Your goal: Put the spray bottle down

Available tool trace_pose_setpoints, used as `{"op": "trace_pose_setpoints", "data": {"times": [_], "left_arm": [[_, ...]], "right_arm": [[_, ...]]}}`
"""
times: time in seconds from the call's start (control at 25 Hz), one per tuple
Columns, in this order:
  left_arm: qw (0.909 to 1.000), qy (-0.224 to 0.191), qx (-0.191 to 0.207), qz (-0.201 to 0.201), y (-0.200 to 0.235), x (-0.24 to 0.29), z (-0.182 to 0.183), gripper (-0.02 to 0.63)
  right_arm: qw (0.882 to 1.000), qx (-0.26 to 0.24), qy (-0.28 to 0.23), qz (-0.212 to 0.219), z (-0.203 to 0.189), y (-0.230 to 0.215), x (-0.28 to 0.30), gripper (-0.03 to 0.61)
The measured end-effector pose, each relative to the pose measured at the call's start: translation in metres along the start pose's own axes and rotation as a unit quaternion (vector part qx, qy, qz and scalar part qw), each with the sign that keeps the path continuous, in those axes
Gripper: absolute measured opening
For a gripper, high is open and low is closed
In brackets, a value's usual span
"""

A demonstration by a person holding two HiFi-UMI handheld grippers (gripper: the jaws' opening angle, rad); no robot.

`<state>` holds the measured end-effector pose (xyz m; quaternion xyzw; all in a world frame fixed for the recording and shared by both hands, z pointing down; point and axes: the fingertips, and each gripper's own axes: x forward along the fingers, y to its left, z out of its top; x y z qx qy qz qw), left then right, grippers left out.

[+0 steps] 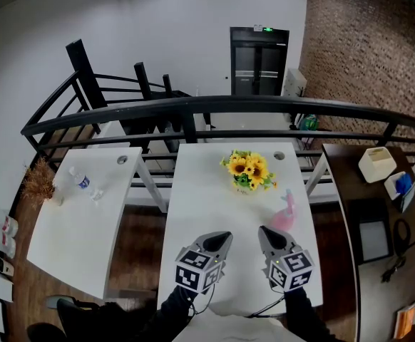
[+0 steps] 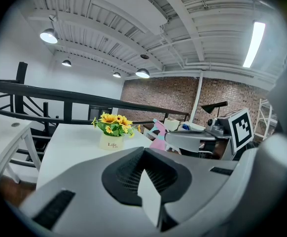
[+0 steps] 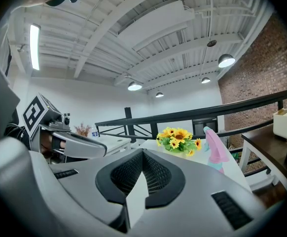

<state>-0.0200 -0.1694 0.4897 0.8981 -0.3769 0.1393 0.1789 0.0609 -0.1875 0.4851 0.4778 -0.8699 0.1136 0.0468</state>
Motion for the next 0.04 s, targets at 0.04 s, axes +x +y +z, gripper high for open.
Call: {"op": "trace_pose_setpoints", "data": {"times": [0.04], "left_arm": [[1.0000, 0.000, 0.000, 0.000, 0.0000, 0.0003, -0.0002, 0.015]], "right_arm": [[1.000, 0.000, 0.001, 0.000, -0.0004, -0.0001, 0.0000, 0.014]]}}
